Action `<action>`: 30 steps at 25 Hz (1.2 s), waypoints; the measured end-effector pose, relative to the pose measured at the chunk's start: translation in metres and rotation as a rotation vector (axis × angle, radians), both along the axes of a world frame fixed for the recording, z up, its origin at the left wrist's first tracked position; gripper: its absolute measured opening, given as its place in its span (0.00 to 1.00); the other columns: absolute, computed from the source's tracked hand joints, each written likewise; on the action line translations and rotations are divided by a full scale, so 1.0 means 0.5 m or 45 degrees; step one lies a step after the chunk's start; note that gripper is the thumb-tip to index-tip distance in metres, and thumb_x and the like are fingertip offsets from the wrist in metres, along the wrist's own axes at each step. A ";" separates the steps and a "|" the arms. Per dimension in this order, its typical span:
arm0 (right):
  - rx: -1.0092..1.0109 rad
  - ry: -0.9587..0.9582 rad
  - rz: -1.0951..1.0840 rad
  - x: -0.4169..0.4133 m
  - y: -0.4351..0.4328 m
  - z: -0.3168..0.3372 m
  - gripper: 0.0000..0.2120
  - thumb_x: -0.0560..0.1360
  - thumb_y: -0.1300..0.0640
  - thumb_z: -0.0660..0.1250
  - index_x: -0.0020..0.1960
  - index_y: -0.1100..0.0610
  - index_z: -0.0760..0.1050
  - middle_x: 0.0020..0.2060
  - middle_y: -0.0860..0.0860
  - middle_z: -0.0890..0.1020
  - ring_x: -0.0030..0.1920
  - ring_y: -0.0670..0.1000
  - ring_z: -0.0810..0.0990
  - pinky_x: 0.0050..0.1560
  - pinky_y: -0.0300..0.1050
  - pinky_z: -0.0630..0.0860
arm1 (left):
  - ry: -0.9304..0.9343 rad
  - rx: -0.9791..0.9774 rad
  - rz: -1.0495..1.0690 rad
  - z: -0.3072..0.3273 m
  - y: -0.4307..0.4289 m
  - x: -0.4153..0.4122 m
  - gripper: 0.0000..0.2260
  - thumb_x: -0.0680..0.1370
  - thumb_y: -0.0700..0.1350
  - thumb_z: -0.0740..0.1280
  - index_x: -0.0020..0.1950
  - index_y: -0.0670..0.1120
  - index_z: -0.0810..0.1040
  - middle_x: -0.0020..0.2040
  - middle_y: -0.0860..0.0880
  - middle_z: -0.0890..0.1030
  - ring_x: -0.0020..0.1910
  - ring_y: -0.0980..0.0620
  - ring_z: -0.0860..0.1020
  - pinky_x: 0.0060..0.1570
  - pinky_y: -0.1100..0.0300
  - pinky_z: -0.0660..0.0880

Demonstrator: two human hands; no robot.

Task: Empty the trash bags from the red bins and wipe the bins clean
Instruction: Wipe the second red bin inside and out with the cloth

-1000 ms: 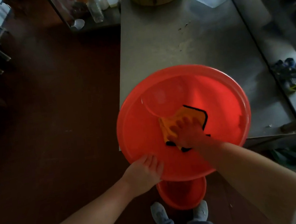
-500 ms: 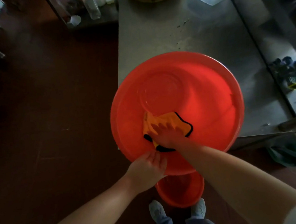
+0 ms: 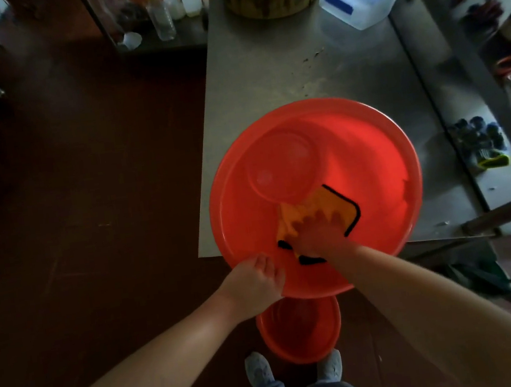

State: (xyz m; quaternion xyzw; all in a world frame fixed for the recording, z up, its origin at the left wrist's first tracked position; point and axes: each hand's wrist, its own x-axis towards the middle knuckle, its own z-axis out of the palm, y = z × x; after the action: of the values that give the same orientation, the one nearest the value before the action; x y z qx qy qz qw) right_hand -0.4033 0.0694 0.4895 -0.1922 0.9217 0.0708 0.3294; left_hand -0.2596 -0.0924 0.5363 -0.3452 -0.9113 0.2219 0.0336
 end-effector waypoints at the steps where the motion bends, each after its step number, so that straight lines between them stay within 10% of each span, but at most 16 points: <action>1: -0.077 -0.095 -0.080 0.016 -0.025 0.006 0.33 0.79 0.31 0.46 0.79 0.44 0.59 0.79 0.51 0.60 0.78 0.60 0.55 0.72 0.71 0.49 | -0.008 0.008 -0.001 0.003 0.005 -0.002 0.25 0.77 0.65 0.63 0.56 0.44 0.83 0.49 0.42 0.86 0.47 0.46 0.85 0.48 0.55 0.81; 9: 0.087 0.185 0.237 -0.014 0.057 0.051 0.31 0.79 0.31 0.48 0.76 0.44 0.65 0.75 0.53 0.67 0.76 0.58 0.60 0.72 0.64 0.54 | -0.228 0.123 0.137 0.024 0.028 -0.011 0.29 0.84 0.63 0.48 0.57 0.41 0.78 0.50 0.40 0.83 0.47 0.41 0.82 0.49 0.50 0.79; 18: -0.112 -0.188 -0.061 0.071 0.038 0.009 0.35 0.79 0.29 0.43 0.82 0.42 0.44 0.82 0.47 0.45 0.81 0.56 0.42 0.74 0.67 0.46 | -0.221 -0.164 -0.015 0.021 0.029 -0.004 0.13 0.82 0.54 0.63 0.49 0.45 0.80 0.44 0.46 0.83 0.40 0.47 0.82 0.44 0.55 0.79; 30: 0.058 0.163 0.103 0.071 0.148 0.026 0.35 0.77 0.29 0.45 0.80 0.41 0.53 0.81 0.49 0.51 0.81 0.57 0.44 0.73 0.68 0.40 | -0.188 -0.159 0.010 0.004 0.034 0.003 0.18 0.83 0.54 0.62 0.58 0.40 0.79 0.53 0.39 0.84 0.52 0.41 0.83 0.60 0.47 0.77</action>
State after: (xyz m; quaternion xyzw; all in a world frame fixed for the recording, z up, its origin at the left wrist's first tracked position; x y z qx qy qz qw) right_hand -0.3676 0.1433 0.5023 -0.2168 0.9305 0.1173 0.2710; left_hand -0.2579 -0.0754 0.5385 -0.3585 -0.8970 0.2523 -0.0560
